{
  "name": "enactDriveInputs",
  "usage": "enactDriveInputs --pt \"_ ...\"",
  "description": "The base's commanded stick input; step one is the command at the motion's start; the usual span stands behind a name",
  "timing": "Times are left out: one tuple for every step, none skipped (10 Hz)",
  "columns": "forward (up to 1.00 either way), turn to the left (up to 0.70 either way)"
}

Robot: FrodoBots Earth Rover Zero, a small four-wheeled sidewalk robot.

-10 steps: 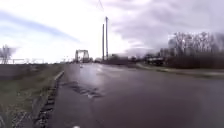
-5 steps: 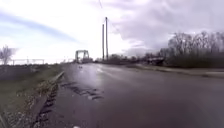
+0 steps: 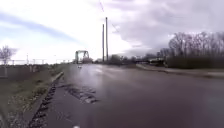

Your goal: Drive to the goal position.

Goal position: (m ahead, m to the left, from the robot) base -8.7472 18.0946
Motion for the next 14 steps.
enactDriveInputs --pt "0.54 0.0" --pt "0.55 0.0" --pt "0.59 0.0" --pt "0.7 0.0" --pt "0.7 0.0" --pt "0.7 0.0" --pt "0.7 0.0" --pt "0.7 0.0" --pt "0.7 0.0" --pt "0.7 0.0" --pt "0.7 0.0" --pt "0.61 0.0" --pt "0.67 0.0" --pt "0.7 0.0"
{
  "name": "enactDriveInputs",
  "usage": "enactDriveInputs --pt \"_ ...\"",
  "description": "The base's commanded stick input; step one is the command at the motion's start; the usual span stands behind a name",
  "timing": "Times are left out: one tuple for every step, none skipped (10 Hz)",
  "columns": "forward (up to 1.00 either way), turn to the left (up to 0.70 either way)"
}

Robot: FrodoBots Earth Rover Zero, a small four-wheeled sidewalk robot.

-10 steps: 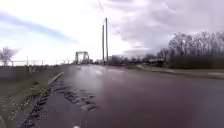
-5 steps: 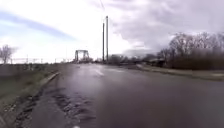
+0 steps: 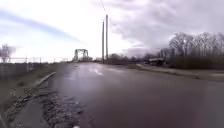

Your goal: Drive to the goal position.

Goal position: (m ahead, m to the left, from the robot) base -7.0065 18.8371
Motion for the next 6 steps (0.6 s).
enactDriveInputs --pt "0.7 0.0" --pt "0.7 0.0" --pt "0.7 0.0" --pt "0.7 0.0" --pt "0.7 0.09" --pt "0.7 0.14"
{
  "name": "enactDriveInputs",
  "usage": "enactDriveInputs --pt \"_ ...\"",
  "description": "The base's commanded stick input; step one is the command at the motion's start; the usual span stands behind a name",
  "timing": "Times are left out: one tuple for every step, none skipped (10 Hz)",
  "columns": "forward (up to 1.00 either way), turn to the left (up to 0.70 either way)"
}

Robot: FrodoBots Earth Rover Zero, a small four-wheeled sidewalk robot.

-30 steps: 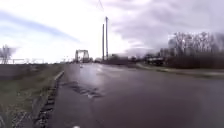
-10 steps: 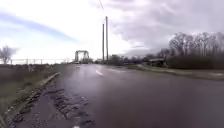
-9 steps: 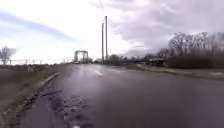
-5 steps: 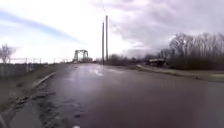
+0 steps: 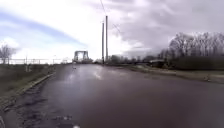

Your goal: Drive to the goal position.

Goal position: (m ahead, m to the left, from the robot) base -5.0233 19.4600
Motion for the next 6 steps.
enactDriveInputs --pt "0.7 0.14" --pt "0.7 0.14" --pt "0.7 0.14" --pt "0.7 0.14" --pt "0.7 0.14" --pt "0.7 0.14"
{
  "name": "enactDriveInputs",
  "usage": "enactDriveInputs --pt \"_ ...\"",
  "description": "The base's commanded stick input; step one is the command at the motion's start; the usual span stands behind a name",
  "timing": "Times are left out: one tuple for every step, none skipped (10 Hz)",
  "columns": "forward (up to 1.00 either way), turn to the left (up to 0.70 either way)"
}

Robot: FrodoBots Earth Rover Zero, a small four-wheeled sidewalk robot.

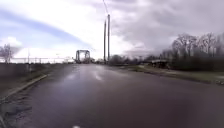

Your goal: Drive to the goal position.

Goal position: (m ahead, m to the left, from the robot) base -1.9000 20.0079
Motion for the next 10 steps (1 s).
enactDriveInputs --pt "0.7 0.14" --pt "0.7 0.14" --pt "0.7 0.14" --pt "0.7 0.14" --pt "0.7 0.14" --pt "0.7 0.14" --pt "0.7 0.14" --pt "0.7 0.14" --pt "0.7 0.14" --pt "0.7 0.14"
